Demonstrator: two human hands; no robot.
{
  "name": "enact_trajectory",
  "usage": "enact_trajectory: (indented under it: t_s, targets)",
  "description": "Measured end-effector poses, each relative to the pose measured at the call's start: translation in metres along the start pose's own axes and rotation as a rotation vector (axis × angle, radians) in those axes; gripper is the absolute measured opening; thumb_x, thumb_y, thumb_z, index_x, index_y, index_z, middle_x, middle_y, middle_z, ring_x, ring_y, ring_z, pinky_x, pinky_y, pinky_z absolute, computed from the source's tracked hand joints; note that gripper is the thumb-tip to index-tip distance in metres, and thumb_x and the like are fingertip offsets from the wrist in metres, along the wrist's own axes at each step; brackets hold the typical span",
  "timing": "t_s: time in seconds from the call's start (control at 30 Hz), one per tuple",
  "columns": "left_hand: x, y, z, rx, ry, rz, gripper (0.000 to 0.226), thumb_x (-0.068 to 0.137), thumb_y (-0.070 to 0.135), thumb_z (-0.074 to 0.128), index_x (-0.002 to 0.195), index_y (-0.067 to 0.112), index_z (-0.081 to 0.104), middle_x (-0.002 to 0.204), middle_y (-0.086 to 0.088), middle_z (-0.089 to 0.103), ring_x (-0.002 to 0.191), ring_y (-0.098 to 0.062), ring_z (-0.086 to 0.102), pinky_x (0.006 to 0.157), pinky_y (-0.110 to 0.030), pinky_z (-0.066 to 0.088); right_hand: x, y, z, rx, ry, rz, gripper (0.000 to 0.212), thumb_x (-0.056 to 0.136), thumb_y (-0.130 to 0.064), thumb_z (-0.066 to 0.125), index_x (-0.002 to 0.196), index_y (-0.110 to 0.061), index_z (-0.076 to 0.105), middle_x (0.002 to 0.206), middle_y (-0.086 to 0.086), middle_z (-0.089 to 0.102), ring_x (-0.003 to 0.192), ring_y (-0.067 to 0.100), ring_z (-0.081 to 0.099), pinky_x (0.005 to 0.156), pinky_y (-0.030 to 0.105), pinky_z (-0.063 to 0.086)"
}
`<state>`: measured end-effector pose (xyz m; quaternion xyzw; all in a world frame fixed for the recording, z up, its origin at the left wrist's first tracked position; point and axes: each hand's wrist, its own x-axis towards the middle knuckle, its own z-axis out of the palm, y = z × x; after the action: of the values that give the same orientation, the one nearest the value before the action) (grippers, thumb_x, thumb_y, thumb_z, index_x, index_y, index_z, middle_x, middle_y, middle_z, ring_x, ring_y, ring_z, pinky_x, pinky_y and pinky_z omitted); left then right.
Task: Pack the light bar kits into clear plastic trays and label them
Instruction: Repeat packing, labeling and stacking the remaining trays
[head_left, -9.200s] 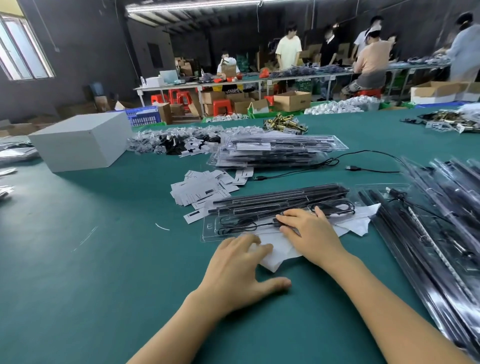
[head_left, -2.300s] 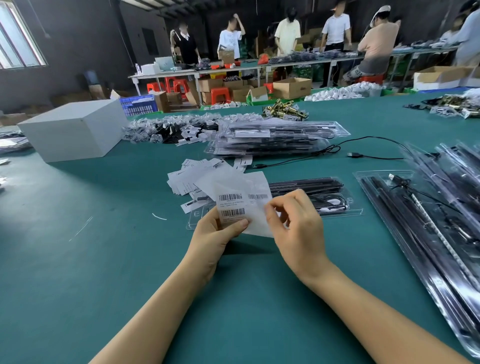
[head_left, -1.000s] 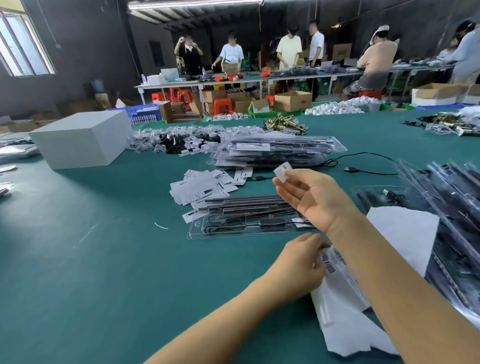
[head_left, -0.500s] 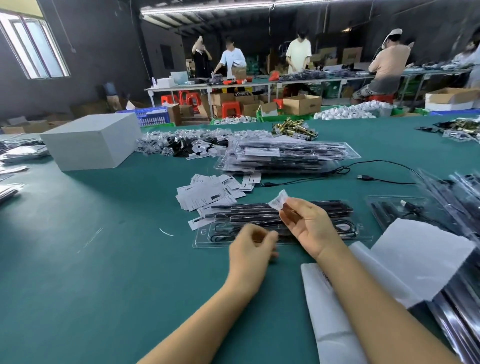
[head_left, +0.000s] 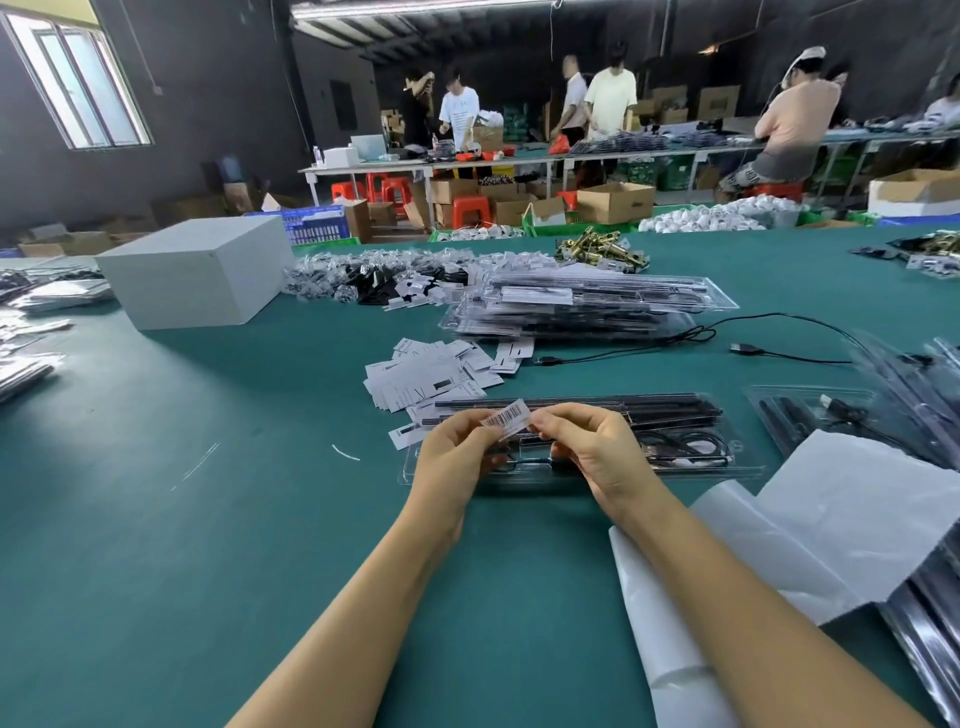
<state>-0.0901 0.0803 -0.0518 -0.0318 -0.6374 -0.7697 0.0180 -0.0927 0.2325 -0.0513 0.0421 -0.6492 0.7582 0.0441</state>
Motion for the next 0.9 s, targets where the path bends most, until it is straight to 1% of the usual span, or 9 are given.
enact_trajectory:
  t_s: [0.13,0.2,0.27,0.33,0.43,0.53,0.63,0.8,0.9]
  targets:
    - [0.002,0.001,-0.004,0.263,0.052,0.092,0.020,0.088,0.005,0.058,0.080,0.021,0.066,0.069,0.013,0.065,0.068,-0.006,0.055,0.066,-0.023,0.047,0.000,0.006,0.008,-0.186,0.045,-0.128,0.004,0.084,-0.024,0.072,0.080,-0.022,0.074,0.073,-0.006,0.070,0.063,0.002,0.058,0.061,0.014,0.045]
    - [0.002,0.002,-0.007,0.338,0.054,0.119,0.021,0.087,0.005,0.058,0.077,0.022,0.065,0.068,0.010,0.063,0.066,-0.007,0.052,0.068,-0.027,0.044,0.000,0.009,0.013,-0.245,0.055,-0.163,0.022,0.082,-0.026,0.074,0.103,-0.022,0.068,0.085,-0.005,0.071,0.077,0.003,0.064,0.068,0.013,0.048]
    - [0.004,0.005,-0.012,0.425,0.032,0.123,0.022,0.086,0.005,0.058,0.079,0.024,0.065,0.072,0.004,0.063,0.069,-0.013,0.052,0.071,-0.030,0.042,0.002,0.009,0.016,-0.287,0.065,-0.184,0.037,0.080,-0.025,0.077,0.112,-0.021,0.061,0.091,-0.002,0.069,0.081,0.004,0.064,0.071,0.013,0.048]
    - [0.007,0.007,-0.018,0.515,-0.008,0.114,0.022,0.086,0.006,0.058,0.084,0.026,0.067,0.071,0.004,0.062,0.066,-0.014,0.050,0.069,-0.029,0.040,0.004,0.008,0.019,-0.375,0.036,-0.221,0.030,0.079,-0.023,0.077,0.106,-0.019,0.063,0.086,-0.001,0.069,0.079,0.006,0.064,0.068,0.010,0.046]
    - [0.009,0.010,-0.024,0.506,-0.031,0.093,0.028,0.088,0.015,0.062,0.113,0.026,0.061,0.082,0.011,0.067,0.073,-0.009,0.058,0.072,-0.025,0.044,0.008,0.010,0.023,-0.372,0.057,-0.212,0.017,0.082,-0.015,0.073,0.095,-0.019,0.063,0.078,-0.002,0.065,0.070,0.004,0.060,0.064,0.013,0.047]
    - [0.015,0.009,-0.035,0.499,0.140,0.174,0.037,0.092,0.019,0.059,0.127,0.028,0.051,0.110,0.008,0.064,0.091,-0.002,0.059,0.077,-0.021,0.043,0.012,0.012,0.021,-0.344,0.172,-0.193,0.015,0.084,-0.014,0.070,0.094,-0.020,0.061,0.077,-0.006,0.063,0.066,-0.002,0.056,0.065,0.013,0.046]
    - [0.022,0.002,-0.050,0.757,0.278,0.129,0.039,0.093,0.016,0.052,0.133,0.019,0.050,0.122,-0.003,0.058,0.100,-0.017,0.055,0.084,-0.027,0.039,0.015,0.011,0.019,-0.334,0.245,-0.160,0.015,0.086,-0.016,0.068,0.098,-0.018,0.060,0.077,-0.007,0.062,0.070,0.001,0.057,0.065,0.012,0.043]
    - [0.020,-0.008,-0.055,0.741,0.267,0.035,0.042,0.084,0.014,0.060,0.126,0.020,0.054,0.114,0.002,0.060,0.093,-0.014,0.056,0.084,-0.026,0.044,0.017,0.007,0.018,-0.342,0.248,-0.083,0.018,0.084,-0.019,0.069,0.098,-0.020,0.058,0.078,-0.005,0.062,0.075,0.009,0.058,0.065,0.020,0.042]
    - [0.018,-0.006,-0.054,0.653,0.253,0.022,0.031,0.082,0.013,0.062,0.110,0.025,0.057,0.103,0.007,0.063,0.084,-0.008,0.062,0.065,-0.013,0.048,0.018,0.004,0.017,-0.414,0.224,-0.058,0.022,0.081,-0.021,0.072,0.097,-0.022,0.057,0.076,-0.004,0.062,0.076,0.012,0.059,0.068,0.025,0.046]
